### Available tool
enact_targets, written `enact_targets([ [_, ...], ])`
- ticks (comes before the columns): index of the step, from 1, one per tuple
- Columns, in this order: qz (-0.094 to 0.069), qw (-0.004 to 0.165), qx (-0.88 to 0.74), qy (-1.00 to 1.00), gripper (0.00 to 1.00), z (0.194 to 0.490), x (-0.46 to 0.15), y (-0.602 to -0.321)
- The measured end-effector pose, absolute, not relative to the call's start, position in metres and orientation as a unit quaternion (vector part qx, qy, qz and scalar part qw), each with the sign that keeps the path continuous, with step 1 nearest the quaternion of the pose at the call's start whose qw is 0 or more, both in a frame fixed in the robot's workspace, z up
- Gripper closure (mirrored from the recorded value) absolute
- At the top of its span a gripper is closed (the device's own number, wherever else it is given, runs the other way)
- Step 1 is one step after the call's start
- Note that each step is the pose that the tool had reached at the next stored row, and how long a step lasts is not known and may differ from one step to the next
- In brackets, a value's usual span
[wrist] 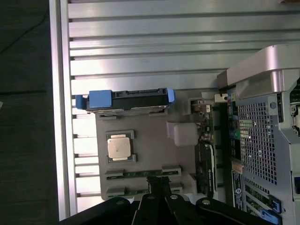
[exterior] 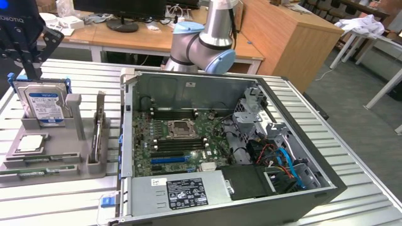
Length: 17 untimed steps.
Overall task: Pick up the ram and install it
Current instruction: 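Reach for the ram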
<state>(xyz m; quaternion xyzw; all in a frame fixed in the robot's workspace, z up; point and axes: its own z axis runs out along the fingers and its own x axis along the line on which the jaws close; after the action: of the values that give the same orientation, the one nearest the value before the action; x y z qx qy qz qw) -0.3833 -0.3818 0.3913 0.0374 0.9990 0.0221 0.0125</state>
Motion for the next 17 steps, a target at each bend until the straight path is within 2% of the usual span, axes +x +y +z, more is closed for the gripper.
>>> enact_targets([
  [9, 0.022, 0.012, 0.037, 0.999, 0.89, 0.391, -0.383, -0.383],
  [17, 0.022, 0.012, 0.037, 0.999, 0.89, 0.391, -0.383, -0.397],
])
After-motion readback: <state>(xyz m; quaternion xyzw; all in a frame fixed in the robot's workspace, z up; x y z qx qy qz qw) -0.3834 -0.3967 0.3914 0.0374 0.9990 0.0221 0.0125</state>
